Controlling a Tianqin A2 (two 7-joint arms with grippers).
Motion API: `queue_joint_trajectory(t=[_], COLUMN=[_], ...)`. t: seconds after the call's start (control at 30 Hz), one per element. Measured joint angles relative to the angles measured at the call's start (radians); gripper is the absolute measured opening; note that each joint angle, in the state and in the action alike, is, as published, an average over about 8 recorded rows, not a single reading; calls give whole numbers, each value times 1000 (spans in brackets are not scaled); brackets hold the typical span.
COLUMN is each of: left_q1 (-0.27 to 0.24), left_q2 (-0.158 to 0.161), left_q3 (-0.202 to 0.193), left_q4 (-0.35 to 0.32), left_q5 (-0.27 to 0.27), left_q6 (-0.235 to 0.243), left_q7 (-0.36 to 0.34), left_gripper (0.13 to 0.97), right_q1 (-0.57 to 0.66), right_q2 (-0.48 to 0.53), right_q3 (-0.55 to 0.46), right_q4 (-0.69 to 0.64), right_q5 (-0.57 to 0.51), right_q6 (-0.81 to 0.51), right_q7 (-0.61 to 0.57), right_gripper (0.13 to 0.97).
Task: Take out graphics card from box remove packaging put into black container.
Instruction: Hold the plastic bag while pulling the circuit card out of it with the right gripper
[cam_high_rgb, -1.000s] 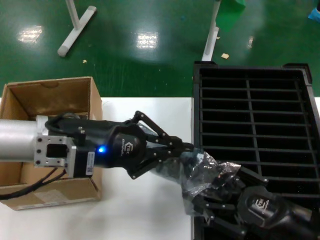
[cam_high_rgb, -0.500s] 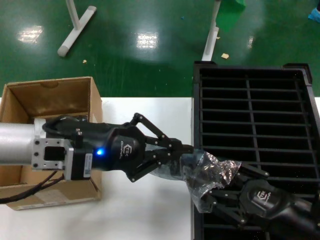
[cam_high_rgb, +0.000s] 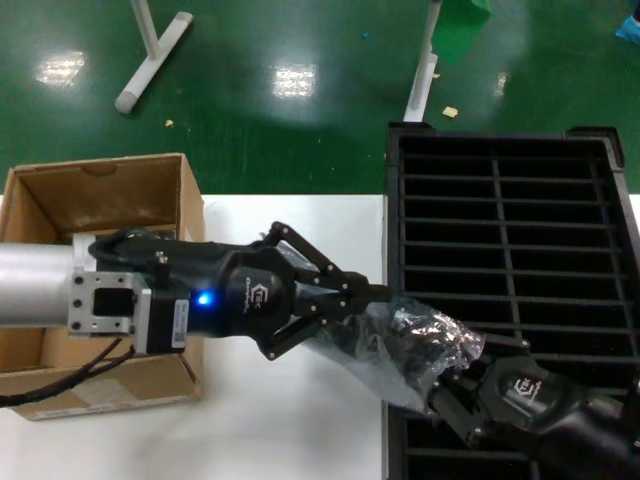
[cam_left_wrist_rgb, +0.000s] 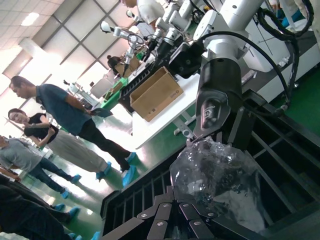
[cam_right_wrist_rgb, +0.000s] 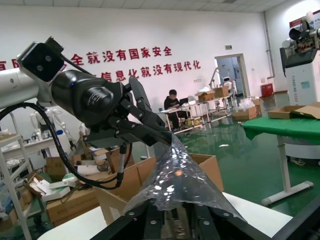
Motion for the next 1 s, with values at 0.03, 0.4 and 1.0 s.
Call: queue_joint_trajectory(t=[0.03, 0.4, 1.0], left_q1=[0, -7, -43], left_q2=[1, 3, -12], left_q3=[0, 2, 4], left_q4=[0, 18, 121], left_q5=[0, 4, 28], left_q6=[-1, 2, 26], left_q7=[-2, 4, 50], left_gripper=[142, 142, 142], right_q1=[0, 5, 6], right_q2=[0, 2, 6], right_q3=[0, 3, 2], right_q4=[-1, -4, -7], right_q5=[0, 3, 0], right_q6=[0, 0, -1], right_q7=[1, 10, 12], right_gripper=[321, 202, 197])
